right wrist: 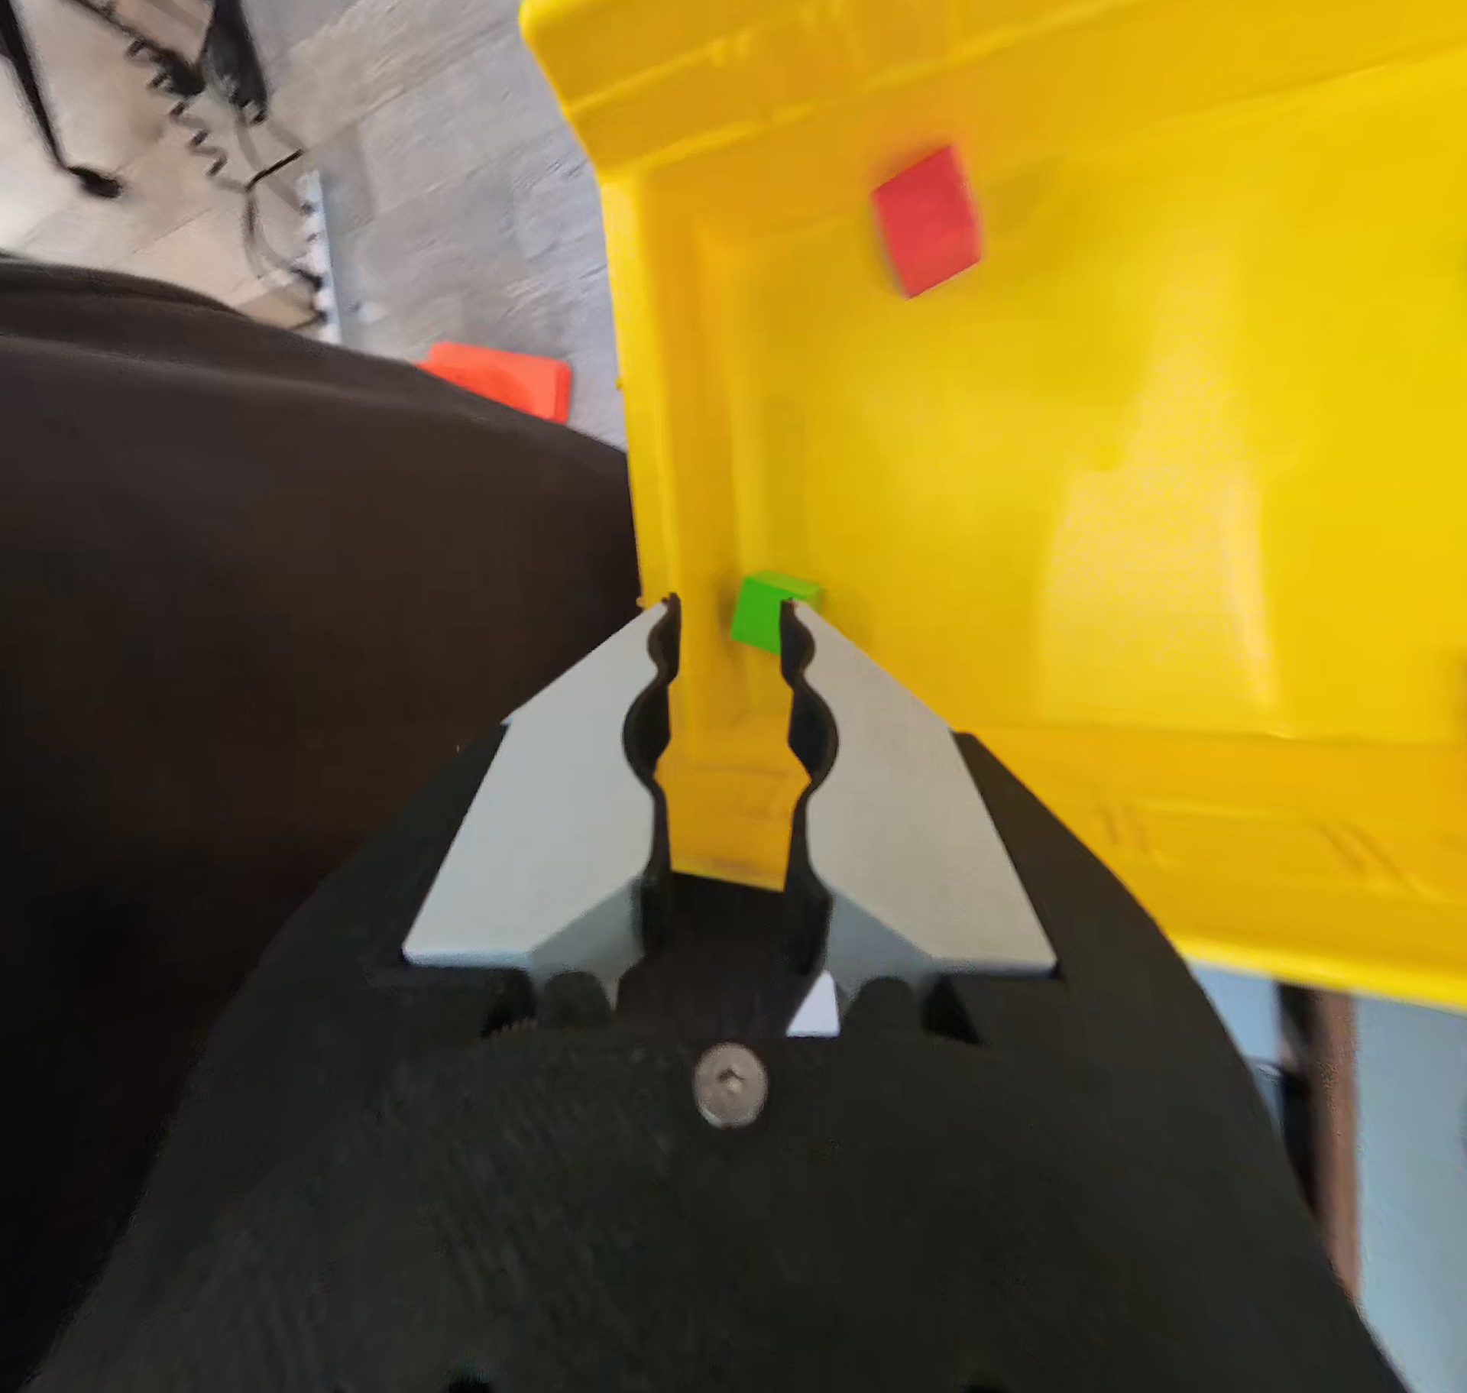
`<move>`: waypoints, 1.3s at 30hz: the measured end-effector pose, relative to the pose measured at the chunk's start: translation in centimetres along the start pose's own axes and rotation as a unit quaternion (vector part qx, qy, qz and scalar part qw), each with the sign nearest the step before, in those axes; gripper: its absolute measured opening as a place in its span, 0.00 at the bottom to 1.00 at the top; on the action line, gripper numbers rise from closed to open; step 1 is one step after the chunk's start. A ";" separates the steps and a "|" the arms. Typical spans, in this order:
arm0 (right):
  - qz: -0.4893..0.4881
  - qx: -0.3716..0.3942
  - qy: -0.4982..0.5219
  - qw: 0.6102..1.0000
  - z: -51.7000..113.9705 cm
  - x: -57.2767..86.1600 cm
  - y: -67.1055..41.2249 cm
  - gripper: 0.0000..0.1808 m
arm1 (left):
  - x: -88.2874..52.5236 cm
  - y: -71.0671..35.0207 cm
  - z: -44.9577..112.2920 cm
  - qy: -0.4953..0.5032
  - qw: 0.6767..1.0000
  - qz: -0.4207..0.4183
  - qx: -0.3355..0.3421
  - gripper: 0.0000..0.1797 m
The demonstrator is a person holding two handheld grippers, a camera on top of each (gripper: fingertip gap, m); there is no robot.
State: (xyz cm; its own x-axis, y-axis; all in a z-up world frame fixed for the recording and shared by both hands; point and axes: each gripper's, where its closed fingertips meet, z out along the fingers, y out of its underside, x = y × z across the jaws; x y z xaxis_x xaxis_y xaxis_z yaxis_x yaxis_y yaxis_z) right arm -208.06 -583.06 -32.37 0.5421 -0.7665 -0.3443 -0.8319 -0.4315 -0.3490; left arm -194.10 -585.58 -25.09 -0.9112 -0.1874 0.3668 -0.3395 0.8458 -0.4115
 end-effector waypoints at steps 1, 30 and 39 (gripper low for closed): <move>0.007 -0.027 -0.030 0.999 1.3 -0.6 0.4 0.15 | -0.1 0.5 -1.1 0.001 1.000 -0.019 0.018 0.13; 0.158 0.398 0.329 0.842 -37.2 15.2 5.5 0.15 | 9.2 -7.3 -6.0 0.049 0.968 -0.057 0.241 0.13; 0.137 0.372 0.353 0.847 -36.7 20.2 12.7 0.15 | 22.3 -21.1 0.3 0.142 0.957 0.041 0.249 0.13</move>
State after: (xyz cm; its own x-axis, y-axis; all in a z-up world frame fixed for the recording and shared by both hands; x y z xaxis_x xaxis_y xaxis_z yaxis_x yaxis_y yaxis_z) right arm -212.10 -621.48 -11.74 -0.0849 -0.9963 0.0140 -0.4667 0.0274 -0.8840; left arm -207.30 -607.70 -8.51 -0.8635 0.0716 0.4992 -0.4038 0.4951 -0.7693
